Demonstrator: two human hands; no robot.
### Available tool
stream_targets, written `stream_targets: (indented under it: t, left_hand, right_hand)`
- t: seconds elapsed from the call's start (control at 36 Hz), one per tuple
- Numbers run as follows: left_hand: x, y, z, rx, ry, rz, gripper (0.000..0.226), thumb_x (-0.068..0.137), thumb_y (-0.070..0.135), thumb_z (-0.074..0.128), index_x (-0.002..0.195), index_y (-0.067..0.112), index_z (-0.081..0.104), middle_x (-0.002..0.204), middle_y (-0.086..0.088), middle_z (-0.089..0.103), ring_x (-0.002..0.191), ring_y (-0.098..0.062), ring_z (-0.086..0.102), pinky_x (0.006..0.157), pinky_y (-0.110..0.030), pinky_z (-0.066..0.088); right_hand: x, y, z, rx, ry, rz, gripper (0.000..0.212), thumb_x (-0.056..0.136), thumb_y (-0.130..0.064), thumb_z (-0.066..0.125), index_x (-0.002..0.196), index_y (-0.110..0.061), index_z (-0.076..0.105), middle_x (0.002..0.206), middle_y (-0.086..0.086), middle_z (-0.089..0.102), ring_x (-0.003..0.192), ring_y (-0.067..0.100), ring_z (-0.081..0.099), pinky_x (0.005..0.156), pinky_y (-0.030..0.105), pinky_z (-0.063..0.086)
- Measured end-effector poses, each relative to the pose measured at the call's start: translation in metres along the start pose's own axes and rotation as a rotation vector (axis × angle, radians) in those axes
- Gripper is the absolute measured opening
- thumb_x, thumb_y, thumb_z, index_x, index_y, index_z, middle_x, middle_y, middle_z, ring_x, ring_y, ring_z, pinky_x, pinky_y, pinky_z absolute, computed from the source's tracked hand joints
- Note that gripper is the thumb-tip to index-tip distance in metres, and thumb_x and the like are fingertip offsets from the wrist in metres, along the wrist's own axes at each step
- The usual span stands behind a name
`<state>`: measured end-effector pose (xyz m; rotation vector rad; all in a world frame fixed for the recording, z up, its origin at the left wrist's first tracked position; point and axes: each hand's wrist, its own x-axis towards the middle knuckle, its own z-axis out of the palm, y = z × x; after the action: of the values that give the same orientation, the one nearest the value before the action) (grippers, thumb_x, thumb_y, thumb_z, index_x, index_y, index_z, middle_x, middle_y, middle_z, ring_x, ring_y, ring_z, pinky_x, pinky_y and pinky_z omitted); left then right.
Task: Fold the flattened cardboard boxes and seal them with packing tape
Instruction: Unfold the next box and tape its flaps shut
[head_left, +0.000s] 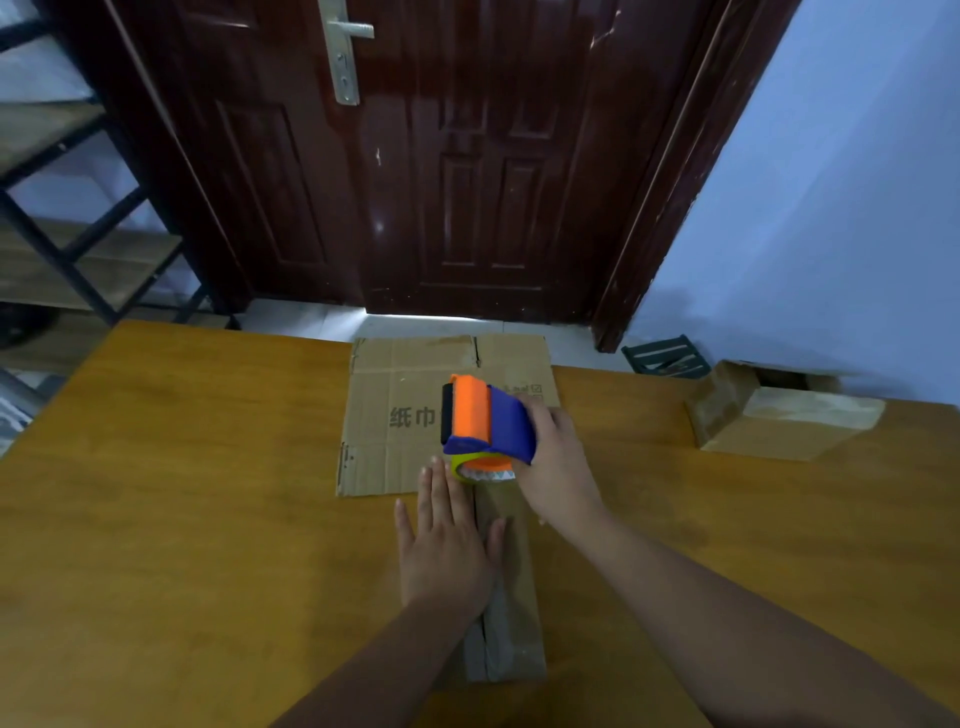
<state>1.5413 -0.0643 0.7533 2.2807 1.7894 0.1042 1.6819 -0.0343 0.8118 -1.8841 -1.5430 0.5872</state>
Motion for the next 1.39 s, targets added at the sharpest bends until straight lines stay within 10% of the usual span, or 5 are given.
stream_targets:
  t: [0.44,0.86,1.39]
  left_hand:
    - [0.002,0.002,-0.001,-0.010,-0.007,0.019,0.084,0.084,0.064,-0.008,0.151,0.014,-0.007,0.161,-0.008,-0.003,0.148,-0.024,-0.004,0.117,-0.048,0.003]
    - [0.002,0.000,0.000,-0.021,0.023,0.041,0.086,0.087,0.067,0.004,0.137,0.009,-0.036,0.159,-0.013,-0.011,0.148,-0.022,-0.001,0.118,-0.037,0.000]
    - [0.005,-0.001,-0.002,0.067,-0.056,0.081,0.088,0.084,0.067,-0.004,0.151,0.010,-0.008,0.160,-0.010,-0.005,0.148,-0.023,-0.004,0.116,-0.049,-0.005]
  right_hand:
    - [0.017,-0.021,-0.023,-0.259,-0.129,-0.115,0.070,0.087,-0.013,0.063,0.145,-0.027,0.028,0.132,0.006,0.038,0.103,0.017,0.051,0.079,0.026,0.047]
    - [0.031,-0.037,-0.028,-0.385,-0.159,-0.182,0.070,0.082,-0.012,0.062,0.141,-0.032,0.031,0.120,0.004,0.042,0.084,0.016,0.044,0.062,0.025,0.036]
    - [0.016,-0.005,-0.038,-0.572,-0.130,-0.046,0.058,0.087,-0.032,0.062,0.135,-0.037,0.029,0.121,0.004,0.040,0.080,0.019,0.041,0.061,0.030,0.036]
